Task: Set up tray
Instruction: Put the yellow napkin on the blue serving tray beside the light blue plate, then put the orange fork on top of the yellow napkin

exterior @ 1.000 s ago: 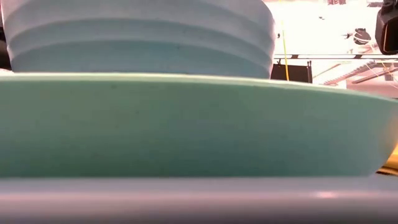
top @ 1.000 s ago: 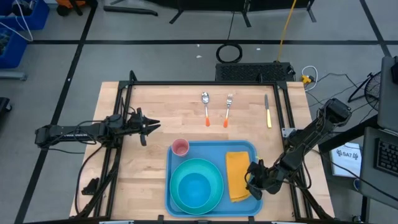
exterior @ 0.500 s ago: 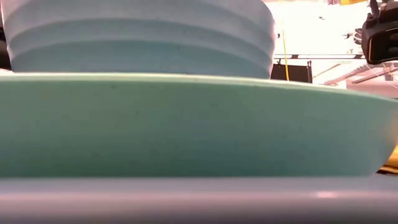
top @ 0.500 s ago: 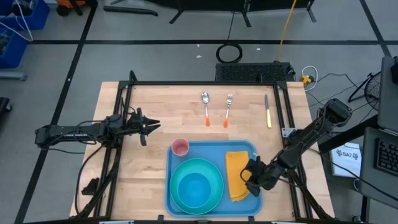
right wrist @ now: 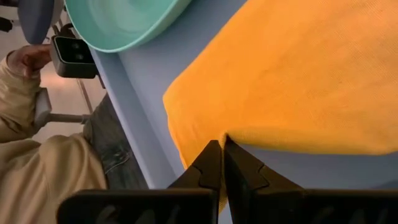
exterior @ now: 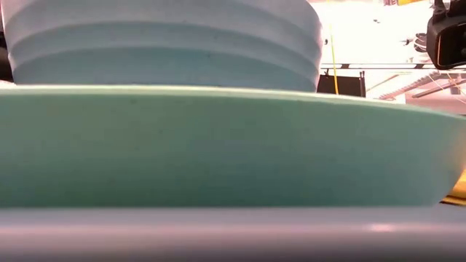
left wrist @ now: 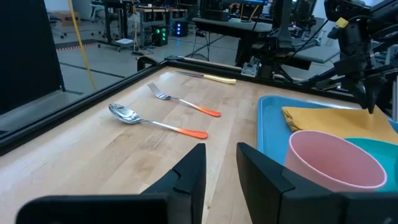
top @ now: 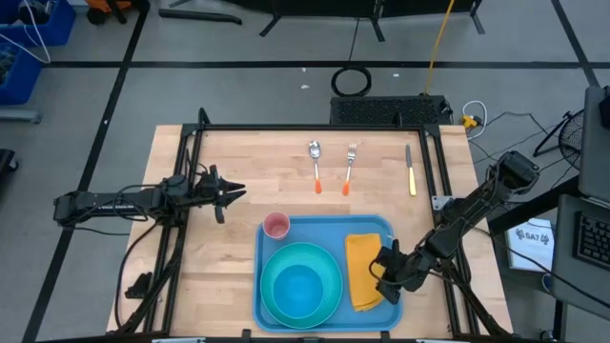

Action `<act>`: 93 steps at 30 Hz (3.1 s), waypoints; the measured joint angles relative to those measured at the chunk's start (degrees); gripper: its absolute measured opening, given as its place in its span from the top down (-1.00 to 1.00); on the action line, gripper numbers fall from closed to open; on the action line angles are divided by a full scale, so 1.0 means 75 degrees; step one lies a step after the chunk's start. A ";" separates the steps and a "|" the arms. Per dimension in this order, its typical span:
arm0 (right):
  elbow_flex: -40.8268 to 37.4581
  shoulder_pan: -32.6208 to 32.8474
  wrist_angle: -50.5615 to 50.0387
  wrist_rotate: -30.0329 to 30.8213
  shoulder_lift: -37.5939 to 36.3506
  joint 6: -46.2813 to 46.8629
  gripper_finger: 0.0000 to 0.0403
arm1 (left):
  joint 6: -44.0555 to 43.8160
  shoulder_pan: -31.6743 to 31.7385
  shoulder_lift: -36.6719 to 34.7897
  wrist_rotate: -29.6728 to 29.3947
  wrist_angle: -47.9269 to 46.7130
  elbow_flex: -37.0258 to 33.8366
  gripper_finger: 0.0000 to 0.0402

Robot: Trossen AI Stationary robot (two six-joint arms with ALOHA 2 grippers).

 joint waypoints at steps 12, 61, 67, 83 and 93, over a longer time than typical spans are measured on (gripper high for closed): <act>0.0000 0.0000 0.0077 0.0012 0.0000 -0.0043 0.47 | 0.0000 0.0000 0.0000 0.0000 -0.0003 0.0000 0.54; -0.0006 -0.5372 0.3292 0.2226 -0.0548 -0.7839 0.22 | 0.0000 0.0000 0.0000 0.0000 0.0050 0.0000 0.54; 0.0740 -0.7140 0.0931 0.1614 -0.0542 -0.7830 0.23 | 0.0000 0.0000 -0.0001 0.0000 0.0049 0.0000 0.54; 0.3286 -0.8606 -0.2871 0.1624 0.1807 -0.7678 0.52 | -0.0003 0.0003 0.0001 0.0006 0.0061 0.0000 0.54; 0.3369 -0.8658 -0.1326 0.1332 0.1972 -0.8290 0.63 | 0.0000 0.0000 0.0001 0.0003 0.0050 0.0000 0.54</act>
